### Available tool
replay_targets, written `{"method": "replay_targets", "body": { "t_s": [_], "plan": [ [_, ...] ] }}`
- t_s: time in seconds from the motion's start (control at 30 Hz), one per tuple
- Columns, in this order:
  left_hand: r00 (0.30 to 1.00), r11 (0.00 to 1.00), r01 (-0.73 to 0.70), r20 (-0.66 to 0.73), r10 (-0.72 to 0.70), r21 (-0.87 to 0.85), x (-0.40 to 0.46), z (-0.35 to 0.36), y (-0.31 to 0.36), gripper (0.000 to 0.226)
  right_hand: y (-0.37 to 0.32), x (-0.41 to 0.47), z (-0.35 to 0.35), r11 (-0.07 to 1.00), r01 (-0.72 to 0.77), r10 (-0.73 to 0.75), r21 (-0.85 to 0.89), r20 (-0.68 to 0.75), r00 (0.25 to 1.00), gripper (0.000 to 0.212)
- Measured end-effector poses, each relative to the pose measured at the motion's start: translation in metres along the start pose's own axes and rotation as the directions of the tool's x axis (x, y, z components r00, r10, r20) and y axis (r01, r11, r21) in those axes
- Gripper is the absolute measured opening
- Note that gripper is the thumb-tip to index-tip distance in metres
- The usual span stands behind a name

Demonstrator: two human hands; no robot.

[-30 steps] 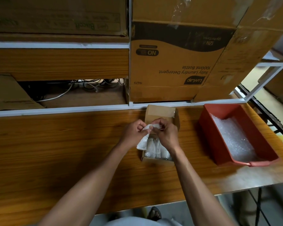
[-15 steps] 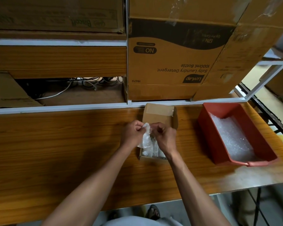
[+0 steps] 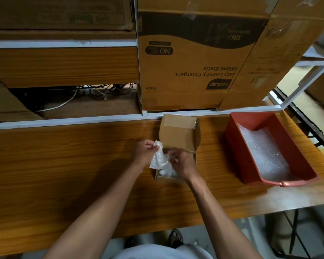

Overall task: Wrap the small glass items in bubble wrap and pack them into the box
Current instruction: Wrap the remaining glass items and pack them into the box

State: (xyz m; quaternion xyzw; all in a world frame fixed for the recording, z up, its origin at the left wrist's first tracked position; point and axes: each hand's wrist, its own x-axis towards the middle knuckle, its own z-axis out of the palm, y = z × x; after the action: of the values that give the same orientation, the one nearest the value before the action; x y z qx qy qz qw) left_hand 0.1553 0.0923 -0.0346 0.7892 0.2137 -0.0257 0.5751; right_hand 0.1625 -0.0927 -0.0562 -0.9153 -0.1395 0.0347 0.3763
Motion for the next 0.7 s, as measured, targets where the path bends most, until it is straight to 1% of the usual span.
{"method": "replay_targets", "body": {
  "t_s": [0.13, 0.23, 0.37, 0.47, 0.63, 0.7],
  "plan": [
    [0.999, 0.999, 0.032, 0.035, -0.032, 0.018, 0.003, 0.000, -0.009, 0.021, 0.008, -0.008, 0.016, 0.975, 0.064, -0.022, -0.213, 0.193, 0.981, 0.047],
    [0.999, 0.996, -0.002, 0.040, -0.002, 0.092, 0.001, 0.004, -0.014, 0.020, 0.013, -0.013, 0.016, 0.946, 0.066, 0.013, -0.317, 0.243, 0.970, 0.049],
    [0.999, 0.970, -0.047, 0.015, 0.045, 0.239, 0.002, 0.011, -0.018, 0.017, 0.020, -0.019, 0.009, 0.923, 0.107, -0.029, -0.368, 0.213, 0.977, 0.047],
    [0.997, 0.940, -0.070, 0.002, 0.074, 0.335, 0.002, 0.016, -0.017, 0.015, 0.024, -0.024, 0.009, 0.924, 0.109, -0.042, -0.367, 0.185, 0.982, 0.047],
    [0.997, 0.915, -0.073, 0.001, 0.080, 0.396, 0.003, 0.026, -0.015, 0.015, 0.034, -0.032, 0.013, 0.946, 0.094, -0.052, -0.310, 0.140, 0.989, 0.048],
    [0.995, 0.901, -0.090, 0.000, 0.100, 0.424, 0.003, 0.030, -0.015, 0.011, 0.043, -0.034, 0.018, 0.957, 0.104, -0.078, -0.273, 0.104, 0.992, 0.046]
  ]
}}
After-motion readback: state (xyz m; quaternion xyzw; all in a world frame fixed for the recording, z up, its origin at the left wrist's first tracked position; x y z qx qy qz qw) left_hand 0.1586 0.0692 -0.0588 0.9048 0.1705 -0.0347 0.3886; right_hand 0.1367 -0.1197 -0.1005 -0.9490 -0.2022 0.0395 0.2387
